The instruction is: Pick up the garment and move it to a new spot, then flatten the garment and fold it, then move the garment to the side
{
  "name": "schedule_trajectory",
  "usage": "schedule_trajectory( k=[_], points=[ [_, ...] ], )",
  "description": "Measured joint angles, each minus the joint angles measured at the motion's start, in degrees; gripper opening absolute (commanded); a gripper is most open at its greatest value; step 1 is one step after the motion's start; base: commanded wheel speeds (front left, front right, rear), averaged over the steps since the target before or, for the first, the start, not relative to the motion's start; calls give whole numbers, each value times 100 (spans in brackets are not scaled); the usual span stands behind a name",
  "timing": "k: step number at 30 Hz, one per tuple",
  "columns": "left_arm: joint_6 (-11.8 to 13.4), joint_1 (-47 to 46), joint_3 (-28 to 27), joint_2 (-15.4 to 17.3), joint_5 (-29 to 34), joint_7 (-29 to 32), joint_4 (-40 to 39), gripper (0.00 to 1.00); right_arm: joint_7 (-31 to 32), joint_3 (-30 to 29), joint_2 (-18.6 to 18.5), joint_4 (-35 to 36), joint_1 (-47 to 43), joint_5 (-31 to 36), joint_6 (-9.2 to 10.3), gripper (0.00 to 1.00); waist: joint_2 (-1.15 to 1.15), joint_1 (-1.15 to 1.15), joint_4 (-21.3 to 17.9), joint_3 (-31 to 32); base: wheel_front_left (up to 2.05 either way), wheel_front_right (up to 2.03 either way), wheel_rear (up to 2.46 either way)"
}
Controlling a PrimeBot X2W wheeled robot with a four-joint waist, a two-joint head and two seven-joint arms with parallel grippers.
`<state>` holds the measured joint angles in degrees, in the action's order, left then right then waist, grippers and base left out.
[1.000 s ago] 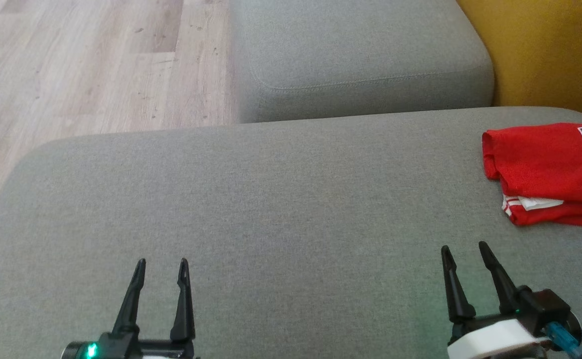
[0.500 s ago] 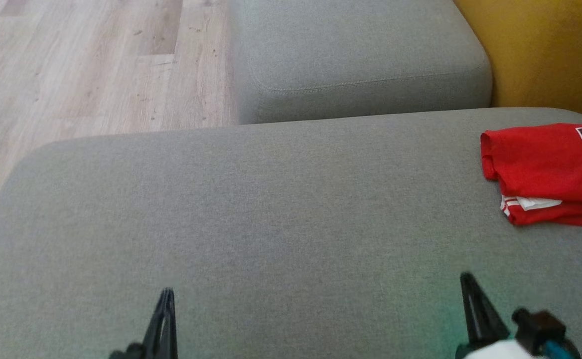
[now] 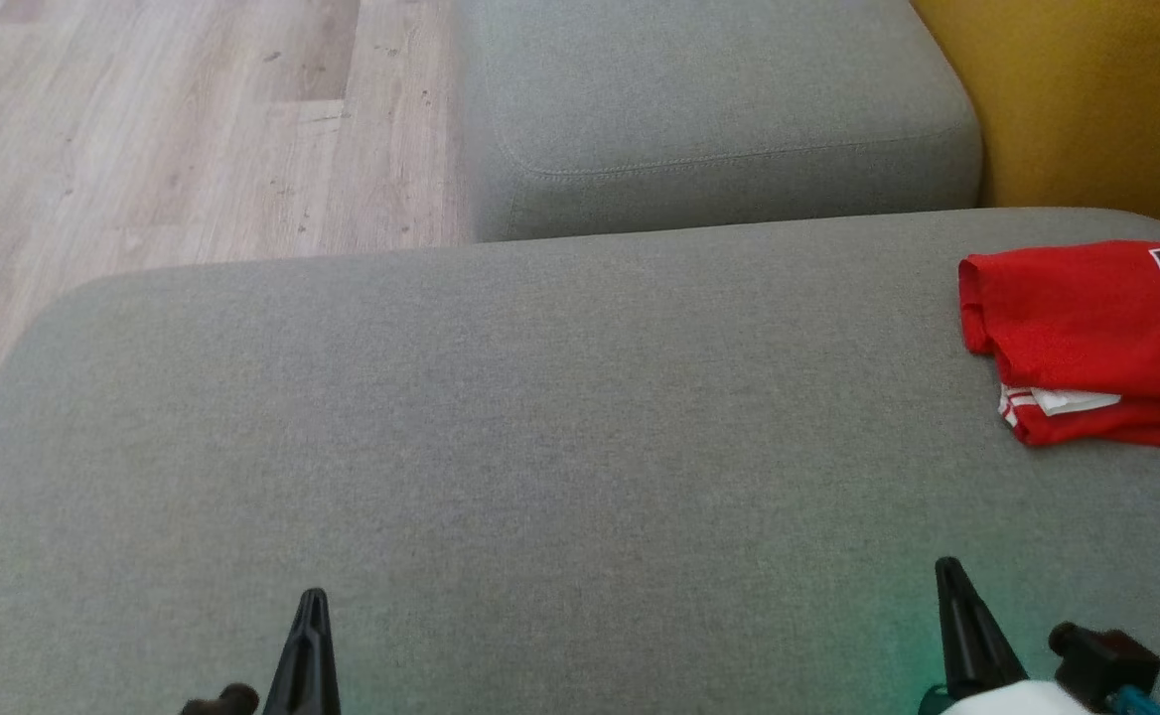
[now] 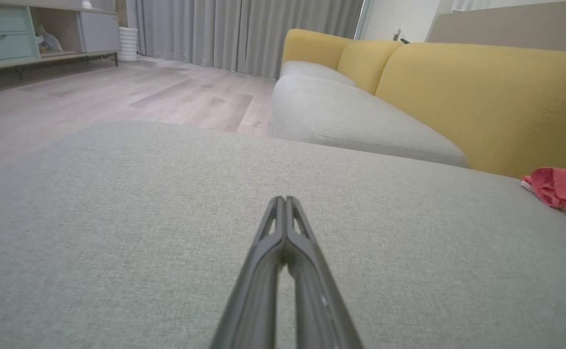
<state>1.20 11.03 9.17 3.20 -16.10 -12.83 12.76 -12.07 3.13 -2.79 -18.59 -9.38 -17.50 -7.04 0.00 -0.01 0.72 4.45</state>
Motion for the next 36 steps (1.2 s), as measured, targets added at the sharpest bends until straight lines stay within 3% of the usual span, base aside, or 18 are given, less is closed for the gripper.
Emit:
schedule_trajectory(
  k=[36],
  points=[
    [-276, -436, -327, 13, -2517, 521, 92, 0, 515, -277, -1, 66, 395, -2437, 0, 0, 0, 0, -23, -150, 0, 0, 0]
  ],
)
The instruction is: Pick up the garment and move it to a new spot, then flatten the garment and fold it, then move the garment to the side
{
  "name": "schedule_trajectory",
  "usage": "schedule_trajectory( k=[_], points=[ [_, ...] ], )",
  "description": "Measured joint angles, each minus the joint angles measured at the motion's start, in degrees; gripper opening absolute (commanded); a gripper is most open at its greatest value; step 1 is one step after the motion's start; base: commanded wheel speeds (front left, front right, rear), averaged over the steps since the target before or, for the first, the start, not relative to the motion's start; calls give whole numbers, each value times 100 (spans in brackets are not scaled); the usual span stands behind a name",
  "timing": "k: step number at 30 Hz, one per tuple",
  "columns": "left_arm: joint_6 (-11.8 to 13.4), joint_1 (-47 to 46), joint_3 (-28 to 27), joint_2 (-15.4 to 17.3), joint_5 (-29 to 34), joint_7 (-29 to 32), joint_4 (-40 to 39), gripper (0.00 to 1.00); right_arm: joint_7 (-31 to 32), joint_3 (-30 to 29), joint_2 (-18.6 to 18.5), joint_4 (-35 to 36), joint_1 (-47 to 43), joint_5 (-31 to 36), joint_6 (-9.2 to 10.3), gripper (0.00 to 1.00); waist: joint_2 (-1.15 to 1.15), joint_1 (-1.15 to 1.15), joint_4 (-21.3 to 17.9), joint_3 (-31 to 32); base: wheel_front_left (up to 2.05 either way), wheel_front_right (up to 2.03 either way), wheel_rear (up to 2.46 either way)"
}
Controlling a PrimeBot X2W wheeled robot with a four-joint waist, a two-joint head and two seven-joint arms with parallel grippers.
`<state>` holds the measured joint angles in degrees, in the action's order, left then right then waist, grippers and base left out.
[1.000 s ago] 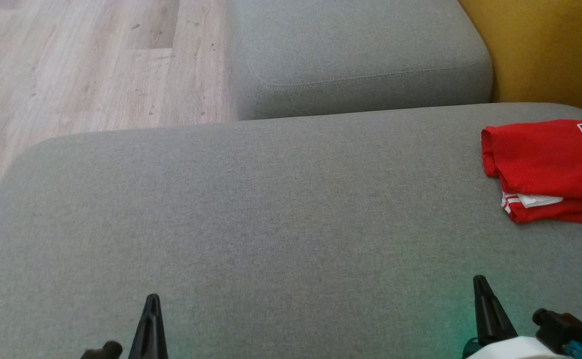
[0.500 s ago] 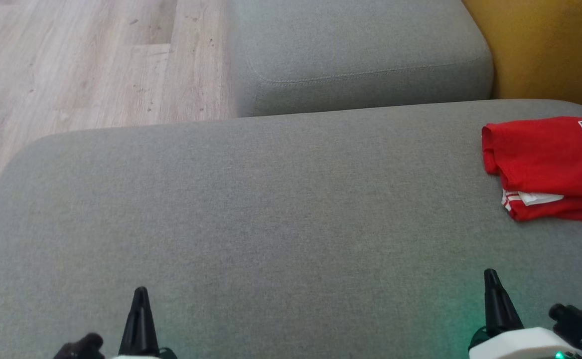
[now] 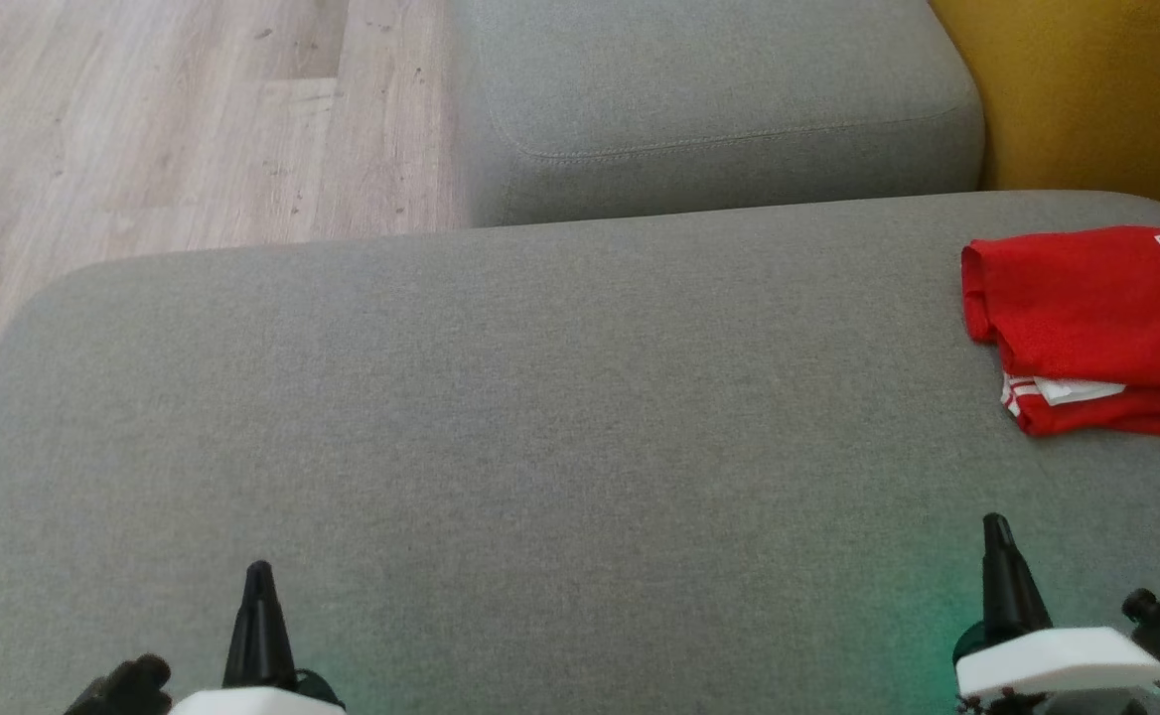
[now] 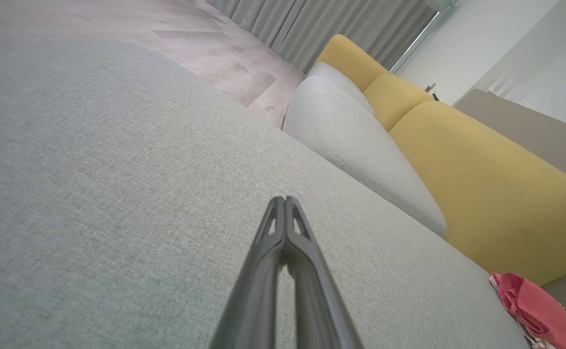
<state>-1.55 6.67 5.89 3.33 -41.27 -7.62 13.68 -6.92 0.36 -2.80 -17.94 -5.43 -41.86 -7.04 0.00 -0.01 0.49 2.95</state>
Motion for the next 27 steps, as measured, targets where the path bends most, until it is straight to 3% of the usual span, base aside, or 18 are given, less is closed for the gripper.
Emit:
schedule_trajectory(
  k=[27],
  points=[
    [-199, -310, -265, 3, -1853, 446, 73, 0, 448, -248, 0, 75, 285, -1792, 0, 0, 0, 0, -18, -112, 0, 0, 0]
  ],
)
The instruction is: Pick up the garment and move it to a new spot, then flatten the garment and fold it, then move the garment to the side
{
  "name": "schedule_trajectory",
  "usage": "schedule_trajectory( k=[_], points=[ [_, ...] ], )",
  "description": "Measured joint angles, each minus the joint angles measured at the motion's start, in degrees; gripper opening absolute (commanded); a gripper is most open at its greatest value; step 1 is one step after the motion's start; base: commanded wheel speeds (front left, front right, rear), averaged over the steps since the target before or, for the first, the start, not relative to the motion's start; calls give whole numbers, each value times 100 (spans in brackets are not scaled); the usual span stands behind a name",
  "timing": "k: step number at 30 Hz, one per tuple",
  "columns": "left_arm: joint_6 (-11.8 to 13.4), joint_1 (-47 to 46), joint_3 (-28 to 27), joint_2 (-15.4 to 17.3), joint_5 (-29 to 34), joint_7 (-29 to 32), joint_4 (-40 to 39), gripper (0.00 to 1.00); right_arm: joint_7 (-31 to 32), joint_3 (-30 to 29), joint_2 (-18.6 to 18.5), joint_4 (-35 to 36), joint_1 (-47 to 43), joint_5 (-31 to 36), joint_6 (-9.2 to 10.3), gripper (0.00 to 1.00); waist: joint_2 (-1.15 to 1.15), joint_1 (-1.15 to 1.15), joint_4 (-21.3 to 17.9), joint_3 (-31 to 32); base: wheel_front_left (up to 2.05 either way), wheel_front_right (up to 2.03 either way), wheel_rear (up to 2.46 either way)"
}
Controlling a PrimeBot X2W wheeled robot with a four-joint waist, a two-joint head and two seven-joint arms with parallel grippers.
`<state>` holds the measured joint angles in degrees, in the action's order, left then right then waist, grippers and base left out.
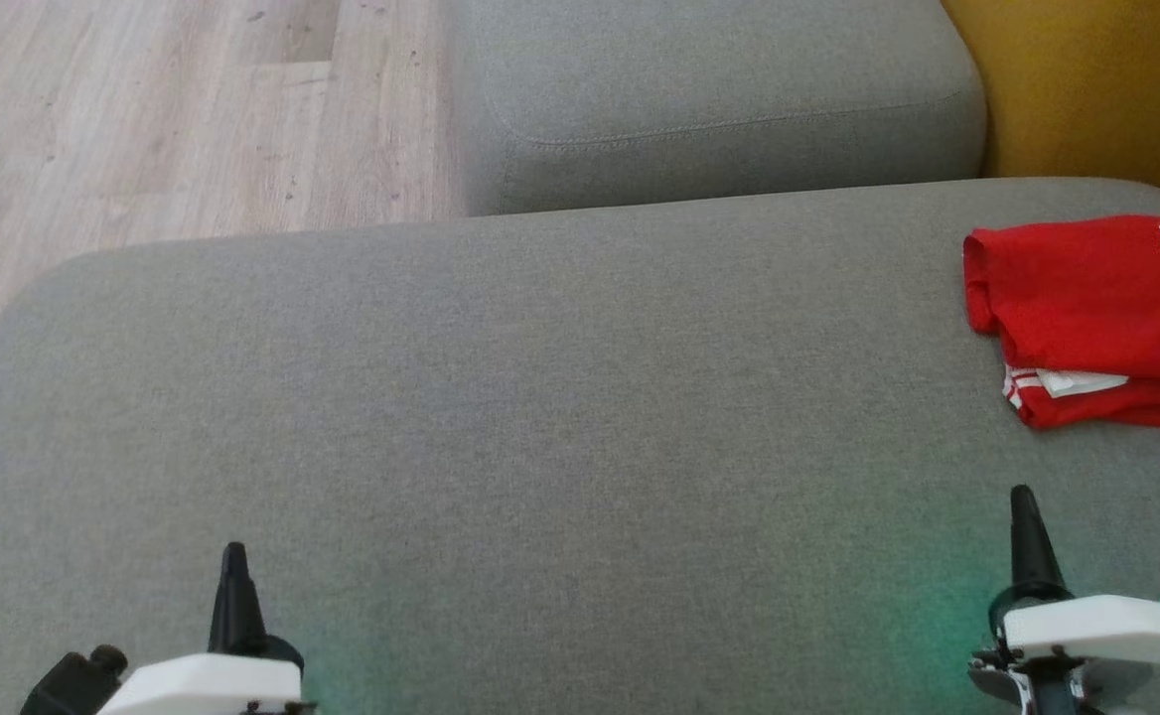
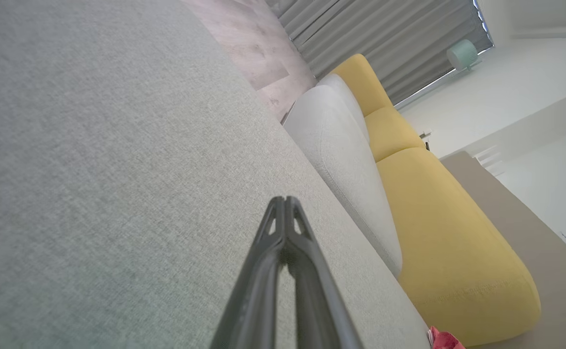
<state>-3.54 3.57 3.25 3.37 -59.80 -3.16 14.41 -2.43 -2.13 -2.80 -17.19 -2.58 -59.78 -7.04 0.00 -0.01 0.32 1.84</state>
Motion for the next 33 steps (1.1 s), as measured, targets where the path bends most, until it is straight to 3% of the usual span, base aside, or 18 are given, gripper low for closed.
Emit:
schedule_trajectory(
  k=[33],
  points=[
    [-210, -430, -372, -2, -2165, 519, 71, 0, 520, -283, 0, 67, 353, -2116, 0, 0, 0, 1, -21, -133, 0, 0, 0]
  ],
)
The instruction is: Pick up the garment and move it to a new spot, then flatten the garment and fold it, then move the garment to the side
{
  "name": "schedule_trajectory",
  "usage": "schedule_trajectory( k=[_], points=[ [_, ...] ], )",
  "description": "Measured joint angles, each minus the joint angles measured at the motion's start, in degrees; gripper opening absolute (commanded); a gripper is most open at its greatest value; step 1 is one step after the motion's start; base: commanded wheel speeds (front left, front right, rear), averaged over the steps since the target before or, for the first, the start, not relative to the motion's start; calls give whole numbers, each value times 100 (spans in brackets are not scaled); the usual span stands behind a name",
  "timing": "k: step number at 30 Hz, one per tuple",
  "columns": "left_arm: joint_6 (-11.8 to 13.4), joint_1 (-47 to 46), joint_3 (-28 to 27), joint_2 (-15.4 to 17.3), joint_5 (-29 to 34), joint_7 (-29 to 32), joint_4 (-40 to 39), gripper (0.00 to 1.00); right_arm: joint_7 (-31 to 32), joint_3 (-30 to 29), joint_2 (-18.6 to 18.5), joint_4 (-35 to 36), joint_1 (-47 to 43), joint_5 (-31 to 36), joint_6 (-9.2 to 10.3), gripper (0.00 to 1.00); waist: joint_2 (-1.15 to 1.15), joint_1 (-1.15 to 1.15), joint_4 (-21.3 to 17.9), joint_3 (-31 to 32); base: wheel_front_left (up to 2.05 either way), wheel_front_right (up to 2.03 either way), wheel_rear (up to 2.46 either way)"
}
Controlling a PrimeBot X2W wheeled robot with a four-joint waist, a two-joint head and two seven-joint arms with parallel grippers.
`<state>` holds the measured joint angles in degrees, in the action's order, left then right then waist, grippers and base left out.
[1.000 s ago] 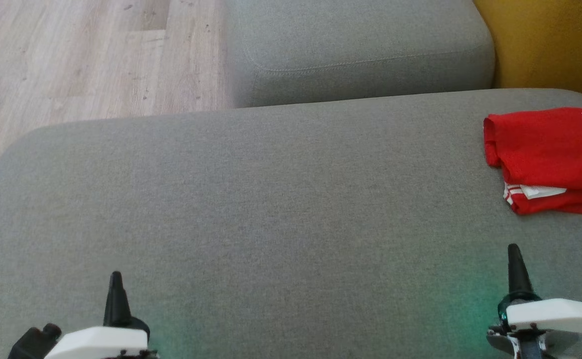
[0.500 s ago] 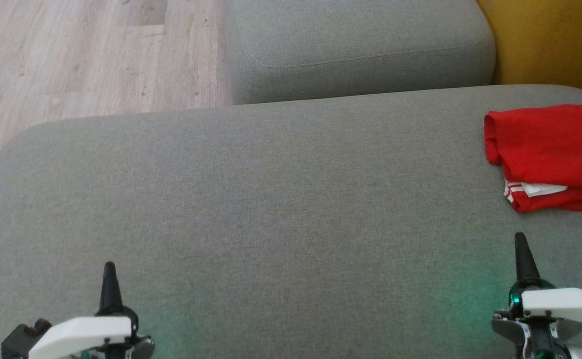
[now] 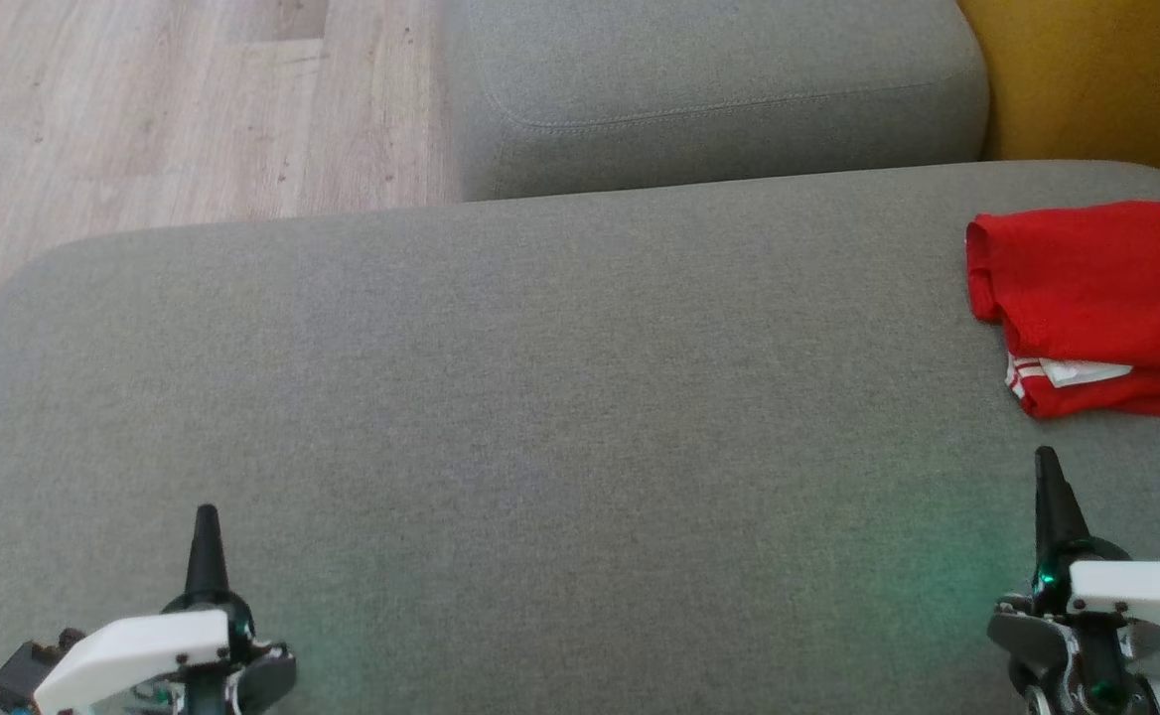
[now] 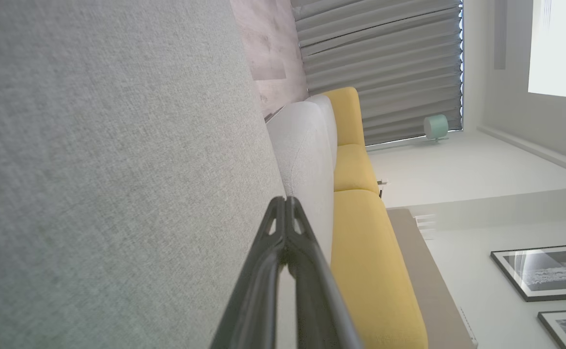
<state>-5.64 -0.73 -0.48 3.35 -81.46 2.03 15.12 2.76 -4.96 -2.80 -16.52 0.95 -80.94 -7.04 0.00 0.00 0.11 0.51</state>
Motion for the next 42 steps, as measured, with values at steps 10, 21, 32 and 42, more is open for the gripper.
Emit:
schedule_trajectory(
  k=[10, 21, 32, 42],
  points=[
    [-93, -104, -147, -1, -679, 154, 37, 0, 143, -104, 0, 12, 140, -658, 0, 0, 0, 0, -6, -42, 0, 0, 0],
    [-145, -253, -242, -4, -1183, 301, 48, 0, 285, -175, 0, 33, 204, -1145, 0, 0, 0, 0, -11, -69, 0, 0, 0],
    [-145, -253, -274, -8, -1182, 303, 49, 0, 289, -187, 0, 33, 204, -1145, 0, 0, 0, 0, -11, -69, 0, 0, 0],
    [-145, -253, -290, -11, -1181, 330, 49, 0, 289, -204, 0, 33, 204, -1145, 0, 0, 0, 0, -11, -69, 0, 0, 0]
  ],
)
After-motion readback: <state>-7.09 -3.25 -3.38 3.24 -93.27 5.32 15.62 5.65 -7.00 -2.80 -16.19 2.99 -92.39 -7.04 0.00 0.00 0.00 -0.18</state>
